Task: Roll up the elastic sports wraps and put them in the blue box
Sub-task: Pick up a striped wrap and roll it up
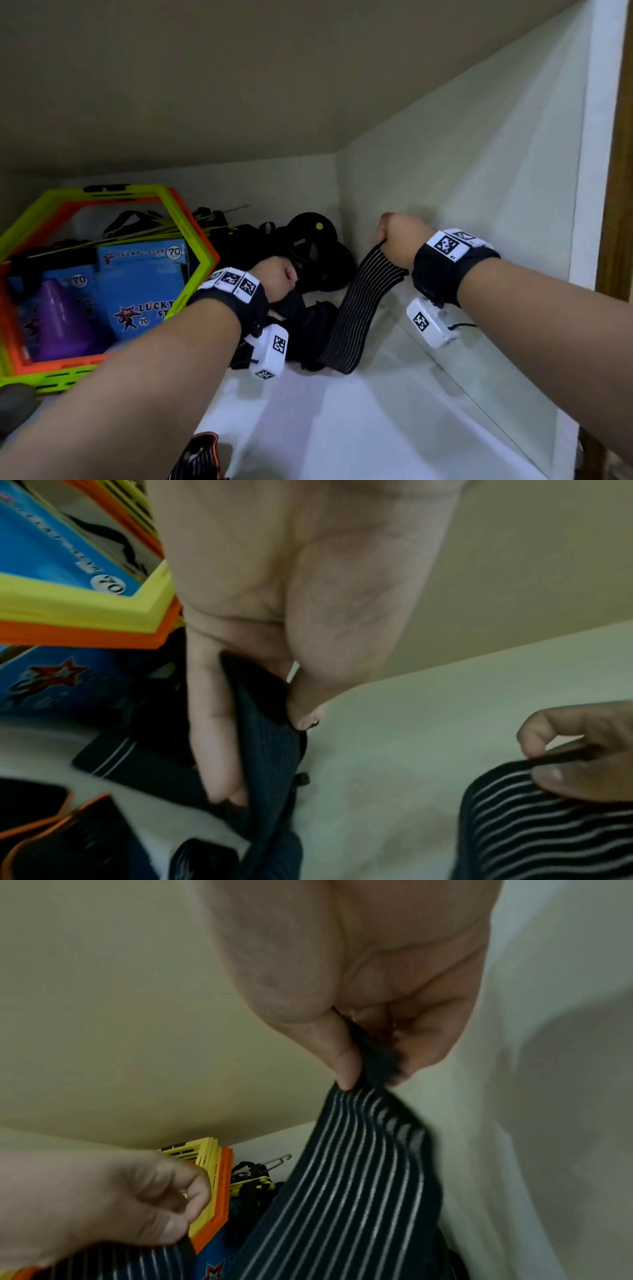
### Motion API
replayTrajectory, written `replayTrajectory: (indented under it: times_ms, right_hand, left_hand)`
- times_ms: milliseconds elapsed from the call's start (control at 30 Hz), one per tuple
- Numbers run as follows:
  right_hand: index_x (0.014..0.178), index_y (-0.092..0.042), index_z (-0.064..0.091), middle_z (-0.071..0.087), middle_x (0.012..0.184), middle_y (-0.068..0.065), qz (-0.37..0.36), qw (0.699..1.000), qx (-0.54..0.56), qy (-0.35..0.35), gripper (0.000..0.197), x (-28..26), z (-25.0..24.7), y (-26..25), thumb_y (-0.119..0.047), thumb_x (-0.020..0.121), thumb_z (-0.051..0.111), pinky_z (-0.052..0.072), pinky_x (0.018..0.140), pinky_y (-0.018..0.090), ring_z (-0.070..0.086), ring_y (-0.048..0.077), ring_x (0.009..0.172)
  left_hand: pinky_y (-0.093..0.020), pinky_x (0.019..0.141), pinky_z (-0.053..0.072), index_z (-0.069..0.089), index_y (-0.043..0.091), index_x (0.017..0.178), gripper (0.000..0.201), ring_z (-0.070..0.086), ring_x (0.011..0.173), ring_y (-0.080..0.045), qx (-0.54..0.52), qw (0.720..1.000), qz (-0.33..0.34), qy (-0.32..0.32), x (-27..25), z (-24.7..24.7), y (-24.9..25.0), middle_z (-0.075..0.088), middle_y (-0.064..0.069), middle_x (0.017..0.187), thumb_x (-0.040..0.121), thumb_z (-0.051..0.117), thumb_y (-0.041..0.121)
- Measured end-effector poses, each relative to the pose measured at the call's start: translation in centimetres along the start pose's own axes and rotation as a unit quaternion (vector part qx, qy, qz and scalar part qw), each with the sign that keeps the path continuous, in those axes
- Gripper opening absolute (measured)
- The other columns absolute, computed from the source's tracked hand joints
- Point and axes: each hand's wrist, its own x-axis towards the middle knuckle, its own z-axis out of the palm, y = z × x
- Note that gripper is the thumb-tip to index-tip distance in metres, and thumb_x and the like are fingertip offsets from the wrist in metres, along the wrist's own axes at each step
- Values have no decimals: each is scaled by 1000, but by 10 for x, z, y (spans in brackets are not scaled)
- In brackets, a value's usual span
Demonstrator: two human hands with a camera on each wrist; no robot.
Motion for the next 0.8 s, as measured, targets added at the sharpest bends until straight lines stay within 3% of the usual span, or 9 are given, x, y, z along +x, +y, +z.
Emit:
replayTrajectory:
  times_ms: [67, 133, 167, 267, 333, 400, 467, 600, 800]
  right_hand:
    - [110, -7, 60, 66, 108, 15, -15, 1000, -2, 3, 22, -2, -8, -6, -3, 91, 49, 45, 65, 34, 60, 30, 89]
    - [106, -7, 64, 69, 107, 15, -10, 1000, -10, -18, 20, -2, -16, -14, -3, 90, 51, 46, 64, 35, 60, 29, 84]
    - [103, -6, 66, 71, 106, 16, -1, 1000, -6, -29, 19, -3, -21, -17, -4, 91, 52, 50, 66, 36, 64, 31, 84]
    - [100, -1, 70, 71, 98, 19, 17, 995, 87, -54, 17, -4, -29, -26, -7, 90, 57, 57, 68, 35, 70, 33, 84]
    - [95, -9, 70, 69, 94, 18, 5, 983, 163, -88, 16, -7, -33, -32, -1, 82, 64, 54, 61, 34, 66, 29, 76]
    - [87, -23, 63, 67, 92, 13, -25, 973, 202, -109, 31, -12, -39, -41, 5, 75, 72, 54, 63, 37, 62, 27, 74]
    - [88, -24, 58, 65, 91, 7, -50, 972, 212, -86, 40, -19, -45, -50, 0, 69, 83, 51, 66, 34, 61, 24, 74]
    - [80, -22, 62, 68, 83, 6, -67, 956, 285, -9, 32, -33, -47, -62, -11, 68, 89, 54, 74, 34, 62, 21, 72]
    - [83, -20, 71, 67, 76, -2, -92, 913, 394, 50, 21, -54, -42, -70, -3, 77, 81, 50, 71, 25, 60, 11, 68]
  left_hand:
    - [-32, 64, 56, 64, 15, 97, 12, 67, 82, -27, -6, 1000, -12, -8, -2, -17, 9, 66, -8, 94, 98, 53, 10]
    - [-24, 37, 46, 63, 12, 91, 16, 59, 58, -27, 6, 1000, -26, -7, -4, -31, 15, 60, -11, 76, 100, 50, 8]
    - [-20, 32, 41, 63, 12, 85, 18, 57, 54, -26, 4, 999, -34, 0, -6, -39, 17, 59, -12, 72, 99, 51, 8]
    - [-19, 38, 45, 67, 14, 89, 12, 57, 59, -20, -76, 996, -45, 1, -16, -62, 25, 60, -7, 78, 97, 59, 16]
    - [-20, 46, 48, 70, 16, 100, 8, 57, 64, -17, -110, 993, -30, -17, -29, -74, 32, 60, -5, 83, 94, 66, 19]
    - [-20, 51, 49, 68, 22, 107, 22, 58, 72, -16, -130, 991, -3, -39, -38, -81, 37, 63, -6, 91, 87, 72, 13]
    - [-25, 59, 50, 66, 23, 108, 33, 59, 80, -19, -165, 986, 28, -25, -46, -85, 42, 64, -8, 98, 81, 76, 7]
    - [-25, 63, 48, 67, 25, 88, 22, 61, 77, -17, -215, 971, 84, 64, -60, -90, 53, 66, -3, 88, 80, 82, 12]
    - [-22, 57, 51, 73, 20, 92, 23, 66, 71, -15, -333, 934, 89, 92, -78, -85, 65, 74, -7, 86, 95, 62, 0]
